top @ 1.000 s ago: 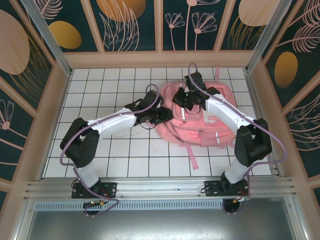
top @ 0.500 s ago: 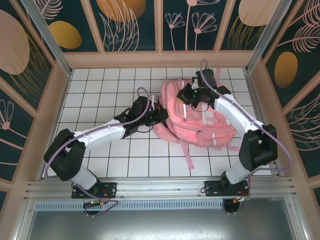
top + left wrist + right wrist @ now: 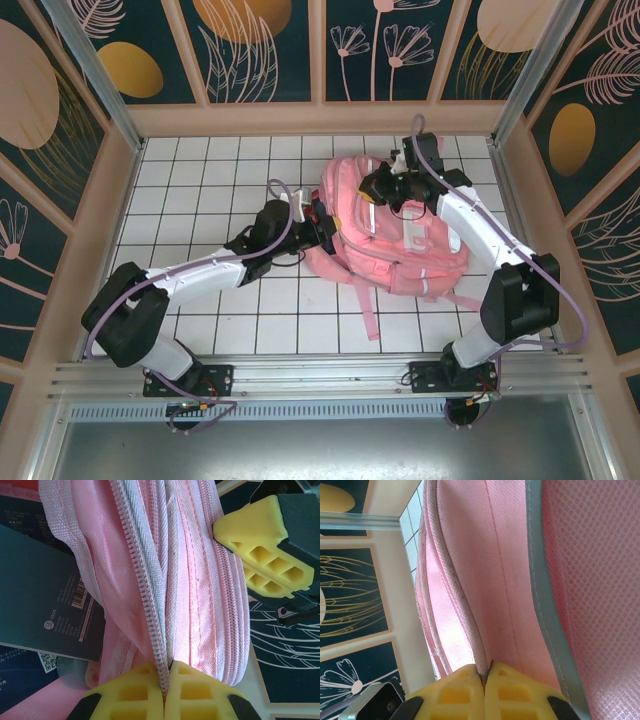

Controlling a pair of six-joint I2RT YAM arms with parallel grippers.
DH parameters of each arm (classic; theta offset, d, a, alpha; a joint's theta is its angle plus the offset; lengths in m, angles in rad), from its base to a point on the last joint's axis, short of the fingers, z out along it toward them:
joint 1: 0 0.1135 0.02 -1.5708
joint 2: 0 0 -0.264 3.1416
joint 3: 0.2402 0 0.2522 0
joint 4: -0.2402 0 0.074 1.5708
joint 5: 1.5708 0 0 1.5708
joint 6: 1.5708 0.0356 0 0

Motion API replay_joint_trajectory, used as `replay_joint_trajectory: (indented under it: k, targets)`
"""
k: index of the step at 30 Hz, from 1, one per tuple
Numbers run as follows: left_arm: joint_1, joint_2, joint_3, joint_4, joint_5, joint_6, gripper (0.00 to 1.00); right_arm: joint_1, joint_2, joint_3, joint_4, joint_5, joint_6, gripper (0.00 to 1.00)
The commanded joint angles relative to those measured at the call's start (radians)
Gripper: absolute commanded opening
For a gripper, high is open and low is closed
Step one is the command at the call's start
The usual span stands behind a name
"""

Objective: Pack books, pencil case, and school supplies into a backpack

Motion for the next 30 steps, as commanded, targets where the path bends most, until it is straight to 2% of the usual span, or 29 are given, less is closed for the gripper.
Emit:
replay_joint_trajectory:
  k: [1,6,19,24,30]
  targets:
    - [0.003,-0.036,0.023,-0.080,0.045,0.041,0.05,-0.011,-0.027,0.049,0.071,0.095,-0.031,0.00]
    - [0.002,-0.016,0.061,-0.112,0.060,0.058,0.07,0.012,-0.014,0.045,0.078,0.099,-0.030,0.00]
    - [0.003,-0.017,0.058,-0.100,0.079,0.043,0.22,0.009,-0.006,0.040,0.088,0.087,-0.038,0.00]
    - [0.002,-0.034,0.047,-0.095,0.071,0.044,0.20,0.009,-0.007,0.035,0.092,0.084,-0.041,0.00]
    - [0.004,-0.046,0.028,-0.078,0.069,0.037,0.07,0.006,-0.006,0.032,0.094,0.085,-0.044,0.00]
